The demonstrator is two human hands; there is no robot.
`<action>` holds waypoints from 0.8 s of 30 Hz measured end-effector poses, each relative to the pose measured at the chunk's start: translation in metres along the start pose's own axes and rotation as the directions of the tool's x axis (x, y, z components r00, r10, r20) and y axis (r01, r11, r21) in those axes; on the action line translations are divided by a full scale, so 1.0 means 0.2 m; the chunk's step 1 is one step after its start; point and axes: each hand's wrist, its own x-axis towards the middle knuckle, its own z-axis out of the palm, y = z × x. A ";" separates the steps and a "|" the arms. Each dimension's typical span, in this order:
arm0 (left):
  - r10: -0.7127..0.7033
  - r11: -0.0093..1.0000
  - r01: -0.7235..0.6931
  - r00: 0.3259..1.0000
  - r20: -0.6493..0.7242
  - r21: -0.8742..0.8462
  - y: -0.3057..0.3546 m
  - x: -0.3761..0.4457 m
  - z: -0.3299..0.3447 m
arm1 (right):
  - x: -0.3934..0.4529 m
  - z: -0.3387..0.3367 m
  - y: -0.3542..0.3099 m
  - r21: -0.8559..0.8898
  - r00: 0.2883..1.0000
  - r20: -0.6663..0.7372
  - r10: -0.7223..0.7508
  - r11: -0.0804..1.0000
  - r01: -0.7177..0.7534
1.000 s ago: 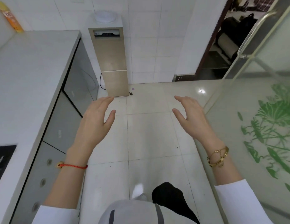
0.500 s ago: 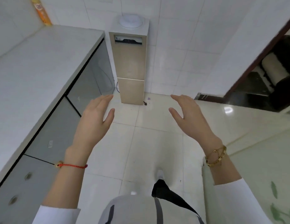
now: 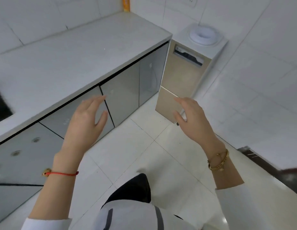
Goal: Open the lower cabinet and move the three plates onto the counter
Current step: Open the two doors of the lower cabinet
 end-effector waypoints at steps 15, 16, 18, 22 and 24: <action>-0.333 0.932 0.358 0.908 -0.253 0.062 -0.07 0.48 0.20 | 1.10 0.15 0.11 0.047 0.913 0.197 -0.358 0.933 0.356; -0.344 0.926 0.372 0.902 -0.259 0.066 -0.08 0.51 0.20 | 1.16 0.16 0.11 0.059 0.903 0.204 -0.377 0.926 0.373; -0.367 0.914 0.398 0.892 -0.264 0.073 -0.07 0.56 0.22 | 1.26 0.19 0.11 0.083 0.884 0.220 -0.412 0.911 0.404; -0.421 0.884 0.459 0.864 -0.275 0.090 -0.05 0.64 0.22 | 1.43 0.24 0.10 0.120 0.837 0.267 -0.478 0.878 0.463; -0.445 0.867 0.488 0.850 -0.282 0.102 -0.05 0.67 0.23 | 1.52 0.26 0.08 0.131 0.809 0.281 -0.516 0.856 0.500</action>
